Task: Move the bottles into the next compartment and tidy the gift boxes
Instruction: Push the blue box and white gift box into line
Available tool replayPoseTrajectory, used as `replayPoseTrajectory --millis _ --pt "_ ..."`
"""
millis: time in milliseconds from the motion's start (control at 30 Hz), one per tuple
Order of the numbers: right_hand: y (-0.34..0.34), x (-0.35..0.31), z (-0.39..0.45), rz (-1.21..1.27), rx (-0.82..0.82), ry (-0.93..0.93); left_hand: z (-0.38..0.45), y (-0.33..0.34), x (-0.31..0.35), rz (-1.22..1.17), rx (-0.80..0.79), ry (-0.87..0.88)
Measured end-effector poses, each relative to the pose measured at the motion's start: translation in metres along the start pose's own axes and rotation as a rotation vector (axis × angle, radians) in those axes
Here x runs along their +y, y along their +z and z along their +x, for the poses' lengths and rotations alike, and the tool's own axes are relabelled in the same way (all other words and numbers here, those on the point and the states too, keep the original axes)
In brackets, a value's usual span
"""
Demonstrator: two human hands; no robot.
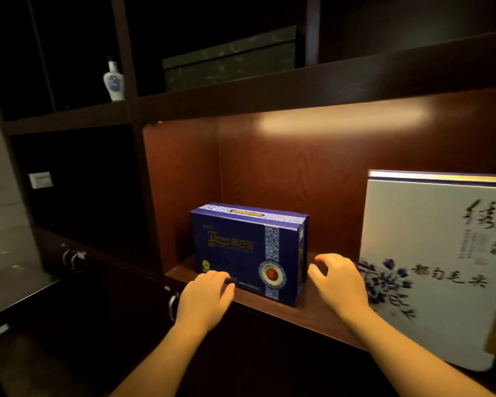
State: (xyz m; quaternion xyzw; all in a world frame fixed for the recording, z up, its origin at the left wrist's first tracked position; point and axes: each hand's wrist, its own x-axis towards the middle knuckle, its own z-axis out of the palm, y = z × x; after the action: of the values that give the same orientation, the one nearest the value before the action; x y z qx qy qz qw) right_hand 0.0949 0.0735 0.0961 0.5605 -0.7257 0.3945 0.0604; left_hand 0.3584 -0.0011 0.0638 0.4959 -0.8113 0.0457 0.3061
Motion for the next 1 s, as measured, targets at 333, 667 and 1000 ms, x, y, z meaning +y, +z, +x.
replayPoseTrajectory --millis 333,667,1000 --pt "0.093 -0.084 0.09 -0.141 0.241 -0.198 0.094 0.049 -0.149 -0.34 -0.071 -0.337" --pt "0.143 -0.081 0.114 -0.5 0.314 -0.189 0.17 0.16 -0.21 -0.8 -0.285 -0.464" --pt "0.152 -0.071 0.115 -0.594 0.357 -0.209 0.182 0.219 -0.232 -0.876 -0.333 -0.526"
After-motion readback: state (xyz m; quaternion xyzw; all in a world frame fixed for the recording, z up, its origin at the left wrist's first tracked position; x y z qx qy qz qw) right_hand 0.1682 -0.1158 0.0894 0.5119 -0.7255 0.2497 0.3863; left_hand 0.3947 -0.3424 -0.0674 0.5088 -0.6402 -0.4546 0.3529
